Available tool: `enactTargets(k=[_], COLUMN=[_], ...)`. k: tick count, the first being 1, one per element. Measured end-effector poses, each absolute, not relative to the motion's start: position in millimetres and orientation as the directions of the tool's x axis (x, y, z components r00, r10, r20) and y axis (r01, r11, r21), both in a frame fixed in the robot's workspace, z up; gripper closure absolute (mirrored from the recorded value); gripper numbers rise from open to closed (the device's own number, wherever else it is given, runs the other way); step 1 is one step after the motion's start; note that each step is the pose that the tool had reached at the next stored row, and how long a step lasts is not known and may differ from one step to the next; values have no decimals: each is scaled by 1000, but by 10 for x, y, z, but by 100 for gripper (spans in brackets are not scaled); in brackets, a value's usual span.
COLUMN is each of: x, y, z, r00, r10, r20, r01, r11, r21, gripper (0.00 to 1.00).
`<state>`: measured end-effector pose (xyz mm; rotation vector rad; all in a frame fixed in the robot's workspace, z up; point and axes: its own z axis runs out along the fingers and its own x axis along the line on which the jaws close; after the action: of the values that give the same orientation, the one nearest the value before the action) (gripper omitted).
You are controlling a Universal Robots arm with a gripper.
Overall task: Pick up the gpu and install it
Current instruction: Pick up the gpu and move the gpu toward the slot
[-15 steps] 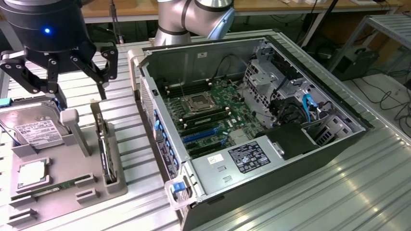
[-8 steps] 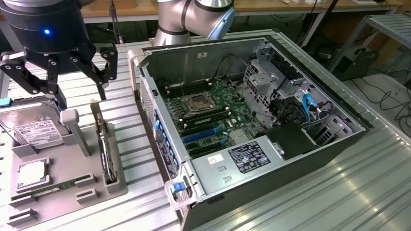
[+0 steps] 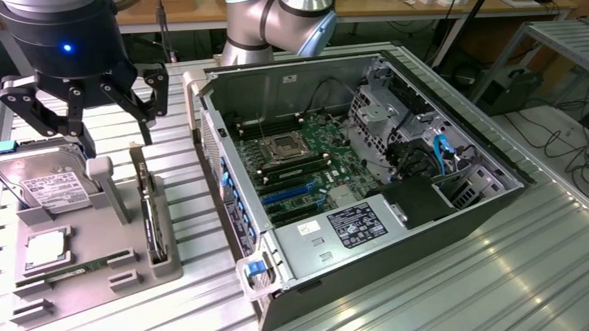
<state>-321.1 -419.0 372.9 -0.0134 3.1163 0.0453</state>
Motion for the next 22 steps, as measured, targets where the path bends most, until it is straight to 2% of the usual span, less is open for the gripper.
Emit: enactTargets(k=[22], x=[-3210], y=[-4292], z=[3669], r00=[-1000], r10=[-8], r20=[-25], r01=[-9], r11=[1000], r21=[29], gripper=[34])
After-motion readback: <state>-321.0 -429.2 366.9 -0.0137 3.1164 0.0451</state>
